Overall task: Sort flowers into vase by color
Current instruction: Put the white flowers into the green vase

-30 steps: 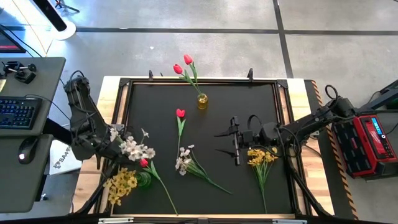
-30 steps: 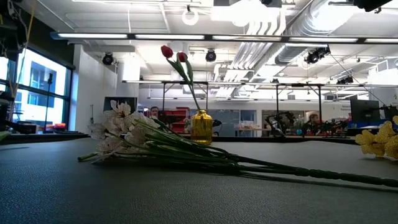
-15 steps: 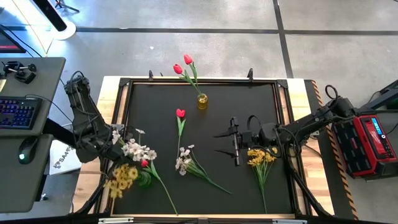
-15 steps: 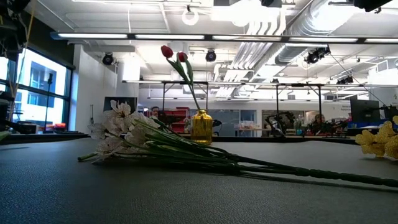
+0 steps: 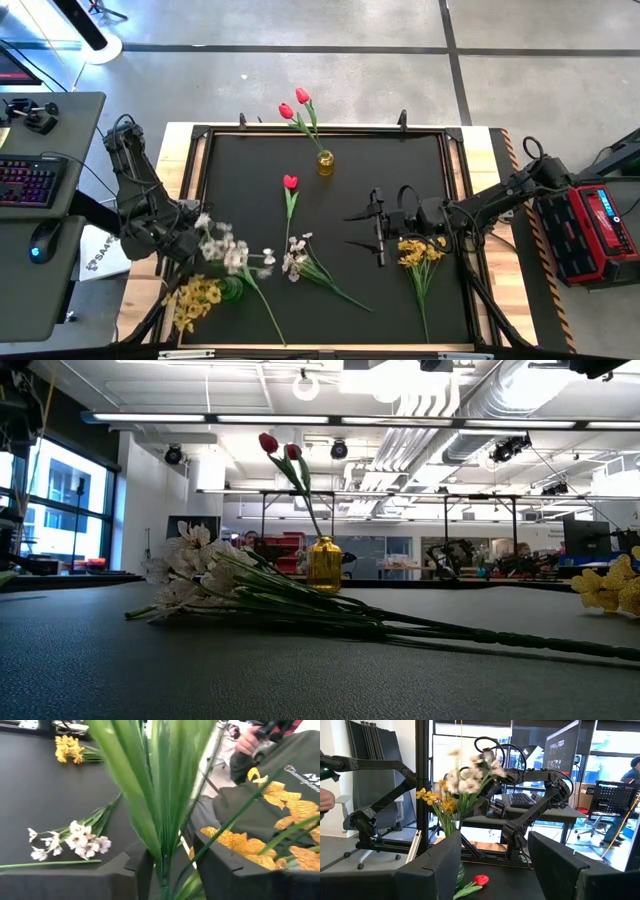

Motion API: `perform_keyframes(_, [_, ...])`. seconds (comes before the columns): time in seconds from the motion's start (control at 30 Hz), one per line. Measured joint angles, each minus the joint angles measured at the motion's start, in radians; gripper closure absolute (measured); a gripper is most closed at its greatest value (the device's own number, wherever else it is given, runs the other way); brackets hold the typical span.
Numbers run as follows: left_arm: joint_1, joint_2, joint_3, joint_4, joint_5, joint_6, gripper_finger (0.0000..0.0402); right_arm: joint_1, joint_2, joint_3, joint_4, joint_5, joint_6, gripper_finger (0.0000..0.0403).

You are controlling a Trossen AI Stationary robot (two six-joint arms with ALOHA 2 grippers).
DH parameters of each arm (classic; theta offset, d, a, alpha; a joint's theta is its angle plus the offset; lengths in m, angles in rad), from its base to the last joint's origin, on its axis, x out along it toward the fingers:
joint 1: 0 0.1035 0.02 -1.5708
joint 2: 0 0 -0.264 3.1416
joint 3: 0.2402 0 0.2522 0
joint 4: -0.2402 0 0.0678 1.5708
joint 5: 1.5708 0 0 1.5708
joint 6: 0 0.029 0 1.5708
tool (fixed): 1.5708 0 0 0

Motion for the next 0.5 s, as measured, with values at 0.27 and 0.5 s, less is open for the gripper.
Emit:
perform_keyframes(0.27, [-0.031, -0.029, 0.000, 0.000, 0.061, -0.001, 0.0234, 0.000, 0.000, 0.000, 0.001, 0.017, 0.000, 0.0187])
perform_keyframes(0.5, [-0.100, -0.066, 0.000, -0.014, 0.074, -0.018, 0.0234, 0.000, 0.000, 0.000, 0.001, 0.039, 0.000, 0.0187])
